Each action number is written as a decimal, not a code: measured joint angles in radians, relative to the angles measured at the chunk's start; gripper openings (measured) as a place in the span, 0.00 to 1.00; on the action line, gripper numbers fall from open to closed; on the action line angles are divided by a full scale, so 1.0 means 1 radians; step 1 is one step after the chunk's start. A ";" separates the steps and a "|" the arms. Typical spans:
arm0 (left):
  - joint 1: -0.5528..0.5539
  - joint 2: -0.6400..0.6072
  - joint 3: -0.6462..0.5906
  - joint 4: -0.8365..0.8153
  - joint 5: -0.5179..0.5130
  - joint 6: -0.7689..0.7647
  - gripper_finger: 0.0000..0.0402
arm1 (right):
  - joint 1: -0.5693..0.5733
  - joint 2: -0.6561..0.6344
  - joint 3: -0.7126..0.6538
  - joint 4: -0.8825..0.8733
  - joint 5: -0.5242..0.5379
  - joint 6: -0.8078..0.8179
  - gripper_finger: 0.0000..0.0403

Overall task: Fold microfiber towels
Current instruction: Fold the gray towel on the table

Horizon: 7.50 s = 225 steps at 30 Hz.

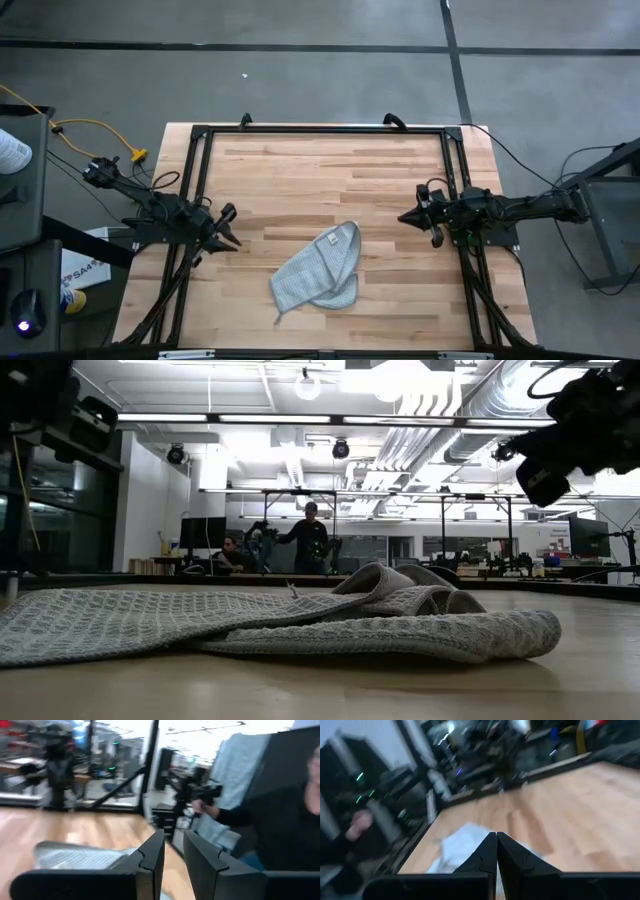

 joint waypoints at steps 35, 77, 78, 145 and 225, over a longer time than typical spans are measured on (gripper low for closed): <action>-0.217 1.243 0.790 -0.128 -0.633 -0.207 0.18 | 0.000 0.905 0.510 -0.077 0.053 -0.378 0.01; -0.402 1.831 1.444 -0.997 -0.547 -1.117 0.18 | 0.052 1.257 0.663 -0.102 0.113 -0.459 0.01; -0.403 1.831 1.444 -0.996 -0.550 -1.123 0.18 | 0.052 1.280 0.696 -0.131 0.113 -0.475 0.01; -0.427 1.859 1.443 -0.982 -0.549 -1.212 0.18 | 0.094 1.716 1.076 -0.109 0.083 -0.657 0.01; -0.425 1.858 1.443 -0.959 -0.531 -1.216 0.18 | -0.005 1.836 1.081 0.014 -0.176 -0.709 0.24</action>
